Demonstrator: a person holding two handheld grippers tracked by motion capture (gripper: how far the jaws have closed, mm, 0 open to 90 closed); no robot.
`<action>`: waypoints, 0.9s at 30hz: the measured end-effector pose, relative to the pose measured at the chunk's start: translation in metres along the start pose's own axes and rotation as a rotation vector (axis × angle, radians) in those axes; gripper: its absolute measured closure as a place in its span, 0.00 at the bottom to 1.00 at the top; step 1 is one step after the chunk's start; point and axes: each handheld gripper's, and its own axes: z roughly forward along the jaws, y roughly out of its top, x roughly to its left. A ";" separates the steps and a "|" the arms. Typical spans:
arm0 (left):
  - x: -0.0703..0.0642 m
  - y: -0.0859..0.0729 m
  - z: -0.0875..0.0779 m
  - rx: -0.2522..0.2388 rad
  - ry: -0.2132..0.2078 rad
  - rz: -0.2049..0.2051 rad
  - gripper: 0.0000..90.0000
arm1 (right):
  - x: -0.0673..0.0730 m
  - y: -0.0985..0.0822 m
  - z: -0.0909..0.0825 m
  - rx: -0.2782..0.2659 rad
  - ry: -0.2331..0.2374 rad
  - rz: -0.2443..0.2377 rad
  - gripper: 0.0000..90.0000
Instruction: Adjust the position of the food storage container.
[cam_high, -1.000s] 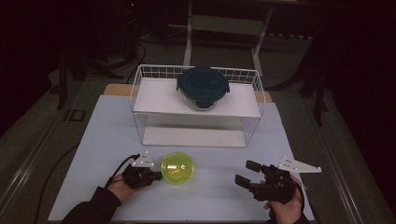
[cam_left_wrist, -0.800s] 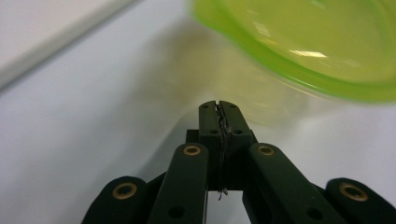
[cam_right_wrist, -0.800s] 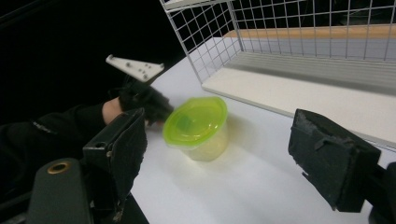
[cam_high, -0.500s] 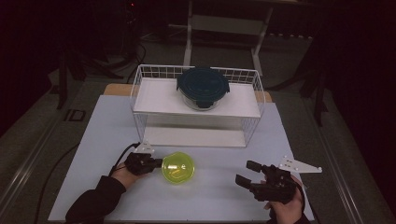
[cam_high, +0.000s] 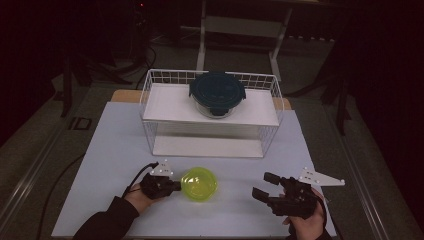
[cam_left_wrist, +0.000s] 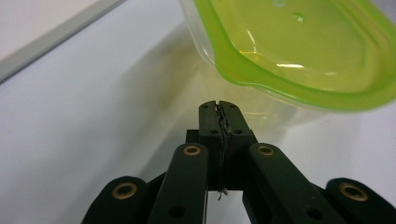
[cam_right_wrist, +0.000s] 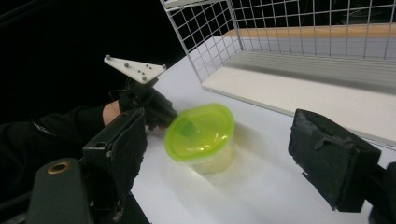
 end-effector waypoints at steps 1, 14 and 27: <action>-0.003 0.001 0.001 -0.001 -0.001 0.005 0.98 | 0.000 0.000 0.000 0.000 -0.001 0.001 0.21; -0.020 0.012 0.020 0.011 -0.054 0.043 0.98 | -0.001 -0.001 -0.001 0.000 -0.006 -0.003 0.21; -0.023 0.024 0.035 0.010 -0.059 0.046 0.98 | -0.001 -0.001 -0.001 0.004 -0.008 -0.003 0.21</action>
